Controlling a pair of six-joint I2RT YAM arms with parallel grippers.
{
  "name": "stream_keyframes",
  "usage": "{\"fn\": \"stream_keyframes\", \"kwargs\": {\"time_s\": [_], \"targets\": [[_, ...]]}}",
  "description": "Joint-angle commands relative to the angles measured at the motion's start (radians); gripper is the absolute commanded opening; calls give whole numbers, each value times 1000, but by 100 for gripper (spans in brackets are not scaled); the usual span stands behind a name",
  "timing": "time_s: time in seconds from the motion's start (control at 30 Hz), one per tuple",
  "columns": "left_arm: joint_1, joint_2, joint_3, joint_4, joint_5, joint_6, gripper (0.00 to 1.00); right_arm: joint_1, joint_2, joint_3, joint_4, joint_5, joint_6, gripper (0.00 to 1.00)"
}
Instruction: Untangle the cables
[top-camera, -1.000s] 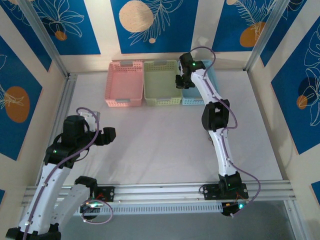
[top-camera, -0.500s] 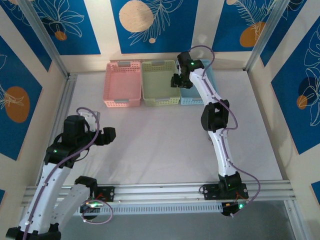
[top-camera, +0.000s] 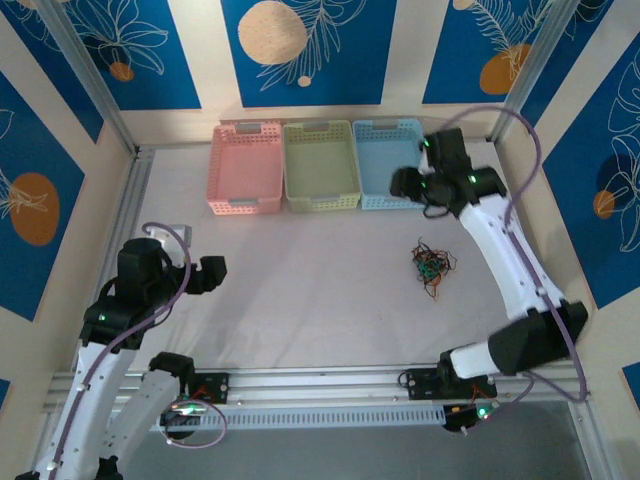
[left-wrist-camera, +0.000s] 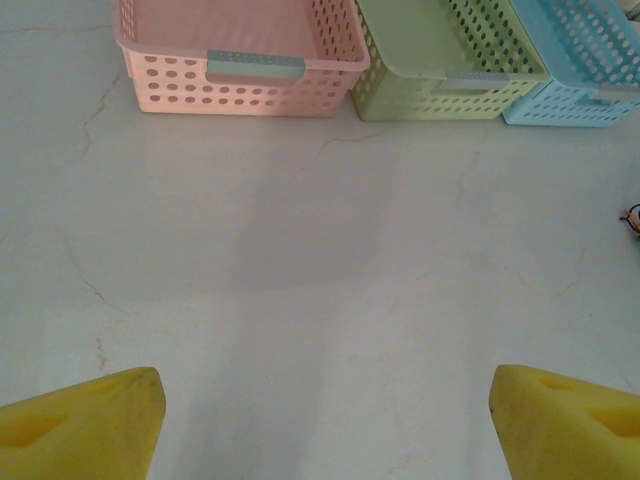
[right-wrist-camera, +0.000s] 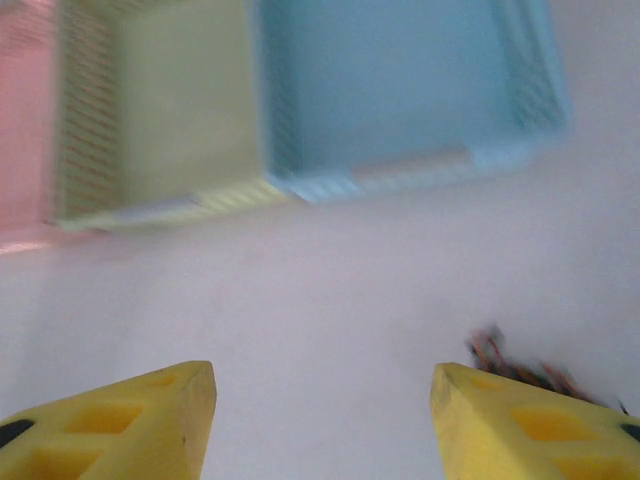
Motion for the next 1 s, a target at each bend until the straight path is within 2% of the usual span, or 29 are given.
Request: {"fn": "stream_keyframes", "kwargs": {"time_s": [0.0,0.13,0.27,0.47,0.63,0.73,0.97], "targets": [[6,-3,3,1,3,6,85,-112,-44,-219,69,-52,65,60],[4,6,3,2,13,6,85,-201,-59,-359,117,-114,57,60],[4,12,1,5,17,7,85,-234,-9,-419,143,-121,55,60],[4,34,0,5,17,7,85,-242,135,-396,137,-85,50,58],[4,61,-3,8,27,11,85,-215,197,-395,143,-56,43,55],[3,73,-3,8,31,12,85,-193,237,-390,156,-57,34,50],[2,74,-5,11,30,13,85,-101,289,-359,150,-81,2,23]]}}
